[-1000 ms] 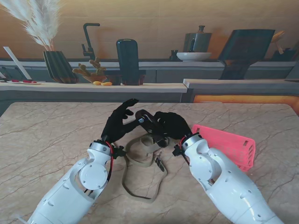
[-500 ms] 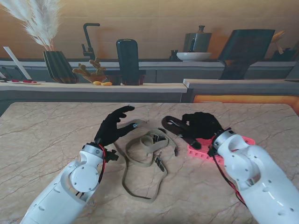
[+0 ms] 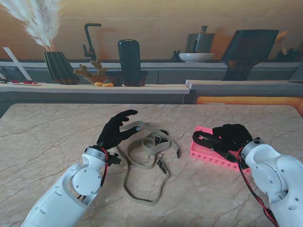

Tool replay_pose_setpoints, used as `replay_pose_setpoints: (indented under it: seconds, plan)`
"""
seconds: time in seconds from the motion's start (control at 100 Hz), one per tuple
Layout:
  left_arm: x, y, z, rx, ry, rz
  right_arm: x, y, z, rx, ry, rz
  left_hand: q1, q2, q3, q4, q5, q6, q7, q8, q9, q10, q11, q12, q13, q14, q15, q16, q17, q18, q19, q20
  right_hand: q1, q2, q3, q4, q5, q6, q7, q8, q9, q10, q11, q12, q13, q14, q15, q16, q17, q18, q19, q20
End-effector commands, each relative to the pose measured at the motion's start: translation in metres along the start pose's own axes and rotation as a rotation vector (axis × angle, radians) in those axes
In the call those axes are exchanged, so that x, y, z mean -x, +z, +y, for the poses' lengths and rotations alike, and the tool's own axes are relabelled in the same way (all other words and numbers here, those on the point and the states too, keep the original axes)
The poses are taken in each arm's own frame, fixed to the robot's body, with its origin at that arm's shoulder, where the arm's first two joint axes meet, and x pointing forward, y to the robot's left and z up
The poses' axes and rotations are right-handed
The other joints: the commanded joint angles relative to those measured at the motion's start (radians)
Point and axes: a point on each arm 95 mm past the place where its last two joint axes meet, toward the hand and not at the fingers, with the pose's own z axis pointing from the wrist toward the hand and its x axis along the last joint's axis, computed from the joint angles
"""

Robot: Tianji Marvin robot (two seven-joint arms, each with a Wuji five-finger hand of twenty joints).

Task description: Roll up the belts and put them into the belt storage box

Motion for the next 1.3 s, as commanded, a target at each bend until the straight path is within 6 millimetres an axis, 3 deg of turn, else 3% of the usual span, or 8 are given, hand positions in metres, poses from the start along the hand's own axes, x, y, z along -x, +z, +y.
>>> replay_pose_setpoints:
  seconds: [0.0,0.36,0.51,0.74,1.29]
  plan:
    - [0.001,-0.002,0.003,0.006,-0.002,-0.010,0.008,0.000,-0.006,-0.017,-0.003,-0.028,0.009,0.035,-0.027,0.029,0.020,-0.023,-0.031,0.016,0.018,-0.002,-0.026,0.002,-0.028,-0.022,-0.020,-0.008,-0.014,0.005,-0.018,0.019,0.164,0.071,0.217,0.036,0.126,-0.142,0.130,0.079,0.047,0.007,0.049,0.028,0.026,0.015,0.026,0.014,0.008,0.020,0.036,0.030]
    - [0.001,-0.002,0.003,0.001,-0.003,-0.016,0.025,0.015,-0.027,-0.024,-0.086,-0.084,0.021,0.043,-0.038,0.030,0.025,-0.021,-0.027,0.021,0.017,-0.001,-0.024,0.005,-0.028,-0.025,-0.020,-0.007,-0.011,0.002,-0.025,0.021,0.159,0.080,0.209,0.033,0.125,-0.151,0.126,0.085,0.047,0.001,0.053,0.033,0.030,0.009,0.030,0.017,0.011,0.014,0.042,0.045]
    - [0.001,-0.001,0.003,0.002,-0.004,-0.018,0.024,0.022,-0.035,-0.016,-0.080,-0.104,0.025,0.045,-0.043,0.030,0.024,-0.020,-0.028,0.021,0.015,-0.001,-0.024,0.005,-0.029,-0.024,-0.020,-0.008,-0.011,0.002,-0.030,0.021,0.163,0.091,0.196,0.035,0.118,-0.143,0.126,0.088,0.046,0.007,0.075,0.043,0.037,0.008,0.058,0.029,0.021,0.016,0.064,0.061]
    - [0.002,-0.001,0.003,0.002,-0.002,-0.020,0.019,0.032,-0.043,-0.013,-0.063,-0.130,0.027,0.048,-0.049,0.031,0.023,-0.021,-0.028,0.022,0.010,-0.001,-0.025,0.004,-0.033,-0.025,-0.023,-0.009,-0.010,0.000,-0.034,0.020,0.165,0.097,0.188,0.040,0.112,-0.130,0.135,0.095,0.036,0.033,0.132,0.072,0.047,0.013,0.168,0.079,0.050,0.024,0.168,0.150]
    - [0.002,-0.001,0.002,0.003,-0.003,-0.026,0.013,0.044,-0.063,-0.042,-0.068,-0.156,0.032,0.051,-0.058,0.032,0.023,-0.020,-0.028,0.022,0.005,-0.002,-0.026,0.003,-0.037,-0.027,-0.024,-0.011,-0.012,-0.002,-0.039,0.020,0.165,0.100,0.185,0.042,0.107,-0.131,0.141,0.092,0.033,0.031,0.137,0.072,0.044,0.012,0.169,0.076,0.044,0.024,0.172,0.172]
